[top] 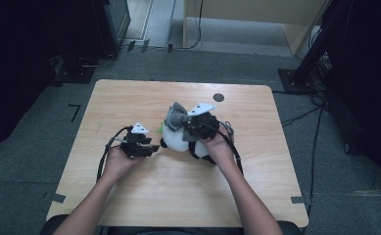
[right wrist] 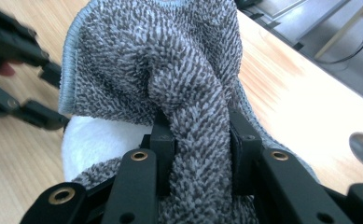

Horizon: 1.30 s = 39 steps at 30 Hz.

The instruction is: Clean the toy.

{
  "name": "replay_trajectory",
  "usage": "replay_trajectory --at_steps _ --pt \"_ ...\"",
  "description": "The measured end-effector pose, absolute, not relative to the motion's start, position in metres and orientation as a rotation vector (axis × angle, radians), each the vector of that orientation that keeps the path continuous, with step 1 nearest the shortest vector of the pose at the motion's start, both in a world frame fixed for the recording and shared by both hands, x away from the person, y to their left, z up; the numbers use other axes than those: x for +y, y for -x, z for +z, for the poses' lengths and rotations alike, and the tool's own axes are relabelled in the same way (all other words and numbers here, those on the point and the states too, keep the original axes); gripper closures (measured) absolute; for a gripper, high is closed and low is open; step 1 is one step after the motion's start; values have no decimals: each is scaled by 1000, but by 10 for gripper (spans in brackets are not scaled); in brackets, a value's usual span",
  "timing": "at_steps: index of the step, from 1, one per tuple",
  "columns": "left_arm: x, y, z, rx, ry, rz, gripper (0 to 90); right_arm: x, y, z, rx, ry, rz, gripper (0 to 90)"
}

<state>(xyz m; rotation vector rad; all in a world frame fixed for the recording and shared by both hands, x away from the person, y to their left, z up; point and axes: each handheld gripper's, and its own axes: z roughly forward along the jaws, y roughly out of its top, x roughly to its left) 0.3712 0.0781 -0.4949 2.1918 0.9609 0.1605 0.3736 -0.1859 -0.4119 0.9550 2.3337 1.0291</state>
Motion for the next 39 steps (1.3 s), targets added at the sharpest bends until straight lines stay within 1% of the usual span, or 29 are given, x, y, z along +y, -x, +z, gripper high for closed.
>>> replay_trajectory --at_steps 1,3,6,9,12,13,15,17,19,20,22,24,26,27,29,31,33,36,39 --pt "79 -374 -494 992 -2127 105 474 -192 -375 -412 2343 -978 1064 696" --pt "82 -377 -490 1001 -2015 56 458 -203 -380 -416 2354 -1069 1179 700" --pt "84 -378 -483 976 -1935 34 448 -205 -379 -420 2349 -1070 1214 700" --pt "82 -375 -475 903 -1884 8 442 -202 -377 -420 2353 -1052 1196 700" --pt "75 -377 -473 858 -1865 19 404 -200 -377 -421 2367 -1028 1199 701" --pt "70 -380 -474 841 -1888 14 371 -199 -377 -422 2371 -1024 1200 701" --pt "63 -384 -476 812 -1919 18 351 -198 -378 -422 2380 -1007 1198 701" --pt "55 -389 -480 787 -1949 34 283 -199 -379 -423 2382 -1016 1211 701" --pt "54 -395 -483 770 -1940 26 228 -200 -380 -424 2386 -1018 1220 701" --pt "53 -398 -486 776 -1937 8 179 -201 -381 -425 2386 -1019 1227 701" --pt "53 -405 -491 795 -1924 -62 126 -203 -382 -427 2389 -1022 1246 701" --pt "51 -408 -496 763 -1906 -97 105 -204 -383 -428 2390 -1022 1259 701" --pt "48 -407 -499 733 -1918 -87 99 -203 -383 -428 2395 -1021 1259 701" --pt "46 -407 -498 749 -1929 -88 97 -202 -383 -428 2394 -1012 1247 702" --pt "44 -405 -495 768 -1941 -64 165 -199 -381 -429 2387 -998 1230 701" --pt "44 -400 -492 785 -1956 -35 334 -196 -380 -428 2384 -990 1210 701" --pt "44 -395 -490 787 -1964 3 420 -195 -379 -427 2384 -976 1195 702" --pt "44 -388 -486 799 -1973 31 498 -195 -378 -421 2392 -960 1159 701" --pt "45 -385 -482 803 -1985 38 534 -201 -376 -415 2384 -968 1113 703"
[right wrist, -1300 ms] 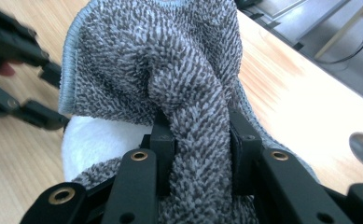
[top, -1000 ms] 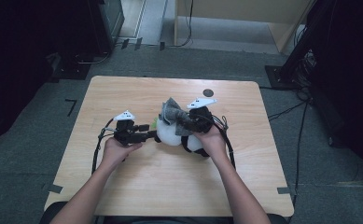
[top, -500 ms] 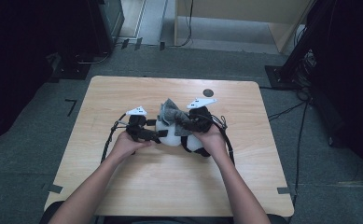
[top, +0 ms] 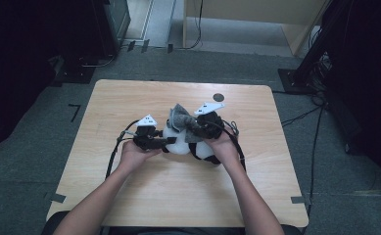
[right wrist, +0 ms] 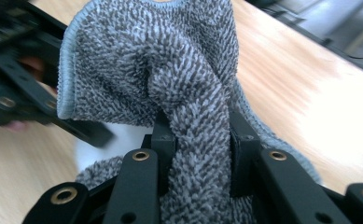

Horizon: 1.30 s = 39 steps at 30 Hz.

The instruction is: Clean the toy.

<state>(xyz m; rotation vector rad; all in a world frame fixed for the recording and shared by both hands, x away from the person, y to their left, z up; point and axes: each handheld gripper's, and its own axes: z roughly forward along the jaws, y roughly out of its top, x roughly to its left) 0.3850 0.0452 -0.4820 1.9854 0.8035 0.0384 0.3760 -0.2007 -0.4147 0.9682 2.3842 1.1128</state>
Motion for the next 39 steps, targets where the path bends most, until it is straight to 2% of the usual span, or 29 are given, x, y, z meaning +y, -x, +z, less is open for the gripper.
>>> replay_trajectory --at_steps 9,16,19,22,27,31,39 --pt "59 -369 -472 868 -2003 32 536 -245 -368 -403 2283 -1068 1104 707" --pt "70 -362 -469 918 -1989 54 517 -282 -369 -415 2222 -1220 1153 710" --pt "75 -363 -473 934 -1966 44 499 -293 -370 -419 2215 -1261 1056 713" --pt "75 -362 -475 921 -1955 47 478 -305 -363 -414 2181 -1295 1113 713" --pt "74 -362 -477 906 -1954 58 462 -305 -346 -406 2161 -1267 1281 711" --pt "74 -361 -478 913 -1959 61 447 -290 -340 -424 2229 -1261 1353 703" --pt "72 -360 -480 904 -1946 78 427 -299 -334 -445 2248 -1258 1338 688"
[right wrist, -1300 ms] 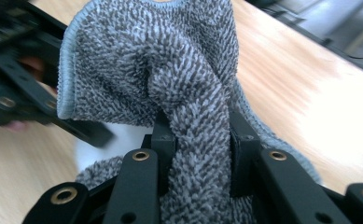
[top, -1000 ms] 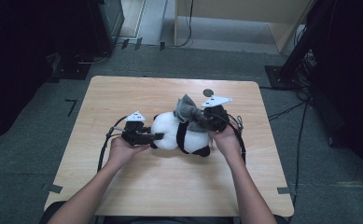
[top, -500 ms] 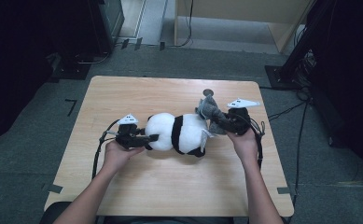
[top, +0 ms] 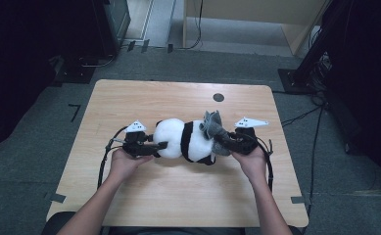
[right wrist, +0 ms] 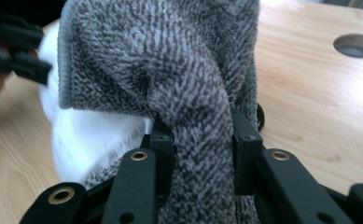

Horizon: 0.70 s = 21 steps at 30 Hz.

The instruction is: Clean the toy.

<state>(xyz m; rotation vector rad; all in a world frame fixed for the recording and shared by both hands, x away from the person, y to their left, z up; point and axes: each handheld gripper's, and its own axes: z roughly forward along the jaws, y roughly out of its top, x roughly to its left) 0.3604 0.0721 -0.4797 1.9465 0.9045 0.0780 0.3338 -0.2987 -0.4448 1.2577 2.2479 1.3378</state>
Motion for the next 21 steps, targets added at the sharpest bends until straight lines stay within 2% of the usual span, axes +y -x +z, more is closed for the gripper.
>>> replay_trajectory --at_steps 8,21 --pt "72 -361 -480 912 -1938 67 422 -301 -336 -454 2315 -1266 1266 694" --pt "74 -363 -482 918 -1933 51 415 -301 -354 -490 2502 -1399 1126 698"
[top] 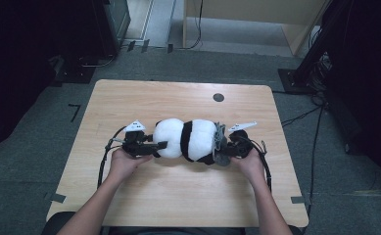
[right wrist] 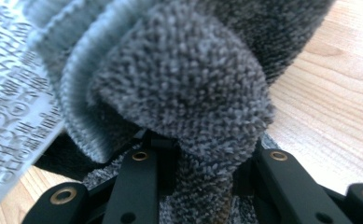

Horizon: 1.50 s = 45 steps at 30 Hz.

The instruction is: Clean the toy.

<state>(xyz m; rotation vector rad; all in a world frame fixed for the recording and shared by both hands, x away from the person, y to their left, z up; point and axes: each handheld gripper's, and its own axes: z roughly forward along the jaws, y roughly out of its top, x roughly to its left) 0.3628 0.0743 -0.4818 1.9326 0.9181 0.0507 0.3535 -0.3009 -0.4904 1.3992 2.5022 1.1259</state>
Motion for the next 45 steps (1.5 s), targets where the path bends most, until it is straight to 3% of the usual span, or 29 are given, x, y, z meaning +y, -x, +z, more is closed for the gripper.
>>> replay_trajectory --at_steps 12,20,26,45 --pt "74 -363 -483 910 -1942 54 406 -343 -348 -447 2184 -1457 1277 703" --pt "74 -360 -483 907 -1949 64 405 -317 -337 -410 2164 -1279 1432 699" --pt "76 -359 -485 913 -1940 57 404 -289 -344 -427 2273 -1212 1358 686" --pt "75 -360 -485 920 -1921 52 398 -305 -360 -472 2403 -1372 1191 691"
